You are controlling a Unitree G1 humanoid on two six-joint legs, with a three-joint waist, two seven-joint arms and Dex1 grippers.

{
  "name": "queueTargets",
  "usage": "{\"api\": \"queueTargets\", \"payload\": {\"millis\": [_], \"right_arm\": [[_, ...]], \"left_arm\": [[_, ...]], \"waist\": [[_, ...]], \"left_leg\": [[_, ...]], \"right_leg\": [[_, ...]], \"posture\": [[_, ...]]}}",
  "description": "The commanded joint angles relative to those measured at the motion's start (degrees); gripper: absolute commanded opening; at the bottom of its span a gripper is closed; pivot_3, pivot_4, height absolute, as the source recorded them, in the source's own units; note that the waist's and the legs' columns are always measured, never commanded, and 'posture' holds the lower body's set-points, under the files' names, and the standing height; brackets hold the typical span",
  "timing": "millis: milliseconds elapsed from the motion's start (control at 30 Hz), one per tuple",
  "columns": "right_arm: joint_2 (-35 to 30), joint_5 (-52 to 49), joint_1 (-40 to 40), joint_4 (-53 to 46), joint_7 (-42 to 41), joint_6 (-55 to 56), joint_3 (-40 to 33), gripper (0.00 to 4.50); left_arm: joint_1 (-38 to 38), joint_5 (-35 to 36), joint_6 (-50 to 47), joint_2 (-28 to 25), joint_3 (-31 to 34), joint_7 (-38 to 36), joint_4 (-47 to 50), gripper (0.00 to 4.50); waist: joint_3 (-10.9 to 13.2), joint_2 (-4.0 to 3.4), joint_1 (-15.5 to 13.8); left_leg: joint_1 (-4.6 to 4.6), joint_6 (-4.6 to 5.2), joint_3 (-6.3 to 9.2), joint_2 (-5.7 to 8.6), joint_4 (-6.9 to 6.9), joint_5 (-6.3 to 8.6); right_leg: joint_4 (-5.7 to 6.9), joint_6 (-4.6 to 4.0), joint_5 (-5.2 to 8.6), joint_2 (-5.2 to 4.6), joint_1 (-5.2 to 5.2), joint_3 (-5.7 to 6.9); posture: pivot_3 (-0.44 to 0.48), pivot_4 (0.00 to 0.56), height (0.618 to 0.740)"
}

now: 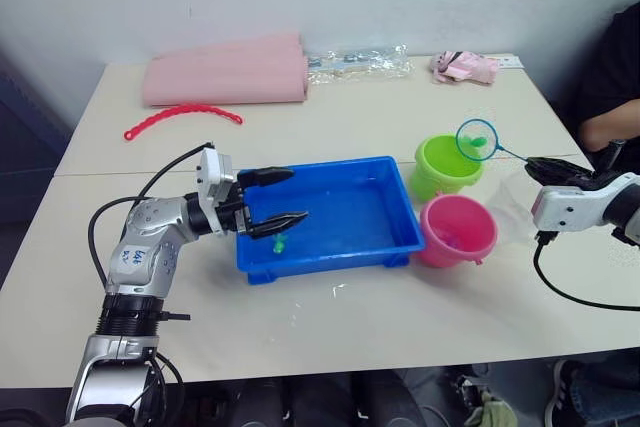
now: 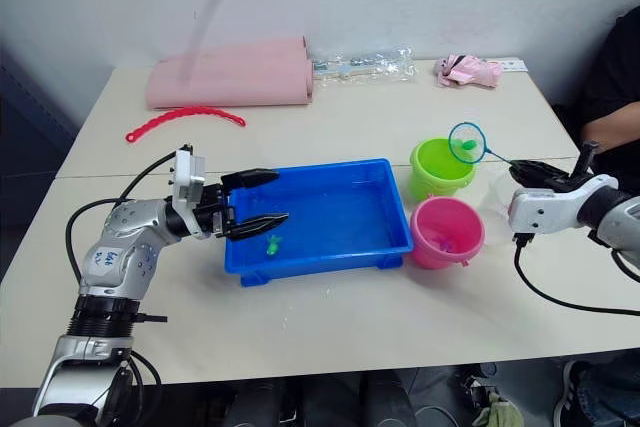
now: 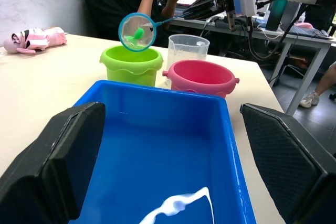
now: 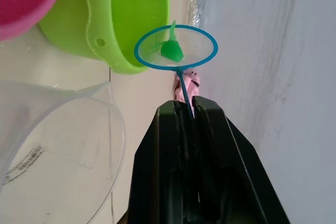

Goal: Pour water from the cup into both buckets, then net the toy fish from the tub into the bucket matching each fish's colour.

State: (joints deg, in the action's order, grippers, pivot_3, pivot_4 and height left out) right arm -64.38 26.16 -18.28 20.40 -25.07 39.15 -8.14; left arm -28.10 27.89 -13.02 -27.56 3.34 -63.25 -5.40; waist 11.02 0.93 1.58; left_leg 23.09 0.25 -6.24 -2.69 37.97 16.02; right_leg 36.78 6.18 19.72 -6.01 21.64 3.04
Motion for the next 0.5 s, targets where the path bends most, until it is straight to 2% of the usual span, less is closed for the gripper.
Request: {"api": "queueTargets", "payload": {"millis": [33, 233, 300, 400, 500], "right_arm": [[-2.09, 3.08, -1.69, 1.42, 4.39, 2.32, 0.7, 0.0], [-2.29, 4.21, -4.1, 1.97, 6.24, 2.69, 2.78, 0.0], [-3.35, 7.34, -4.63, 1.57, 7.63, 2.68, 3.7, 0.0], [-2.96, 4.43, -4.87, 2.07, 4.82, 2.2, 4.46, 0.0], [-3.2, 5.08, -5.14, 1.84, 7.01, 3.6, 4.52, 0.0]], "left_arm": [[-0.33, 0.64, 0.52, -0.44, 0.58, -0.39, 1.15, 4.48], [-0.42, 0.84, 0.25, -1.13, 0.91, -1.02, 1.26, 4.48], [-0.62, 0.85, 0.28, -1.24, 1.01, -1.15, 1.11, 4.48], [-0.68, 0.83, 0.39, -1.25, 1.06, -1.16, 1.05, 4.48], [-0.7, 0.96, 0.34, -1.34, 1.14, -1.25, 1.06, 4.48]], "waist": [[0.0, 0.0, -0.01], [0.0, 0.0, 0.01], [0.0, 0.0, 0.02], [0.0, 0.0, 0.01], [0.0, -0.01, -0.01]], "left_leg": [[0.0, 0.0, 0.0, -0.01, 0.0, 0.0], [-0.01, -0.02, -0.01, 0.0, 0.01, -0.01], [-0.01, -0.03, -0.01, -0.02, 0.01, -0.02], [-0.02, -0.03, -0.01, -0.03, 0.01, -0.02], [-0.01, -0.03, -0.01, -0.01, 0.01, -0.02]], "right_leg": [[0.0, 0.0, 0.0, 0.01, 0.0, 0.0], [0.02, 0.0, 0.0, 0.01, 0.0, -0.02], [0.03, 0.0, 0.0, 0.03, 0.0, -0.02], [0.03, 0.0, 0.0, 0.04, 0.01, -0.04], [0.02, 0.0, 0.0, 0.04, 0.0, -0.04]], "posture": [[0.0, 0.15, 0.74], [0.0, 0.15, 0.74], [0.0, 0.15, 0.74], [0.0, 0.15, 0.74], [0.0, 0.15, 0.74]]}}
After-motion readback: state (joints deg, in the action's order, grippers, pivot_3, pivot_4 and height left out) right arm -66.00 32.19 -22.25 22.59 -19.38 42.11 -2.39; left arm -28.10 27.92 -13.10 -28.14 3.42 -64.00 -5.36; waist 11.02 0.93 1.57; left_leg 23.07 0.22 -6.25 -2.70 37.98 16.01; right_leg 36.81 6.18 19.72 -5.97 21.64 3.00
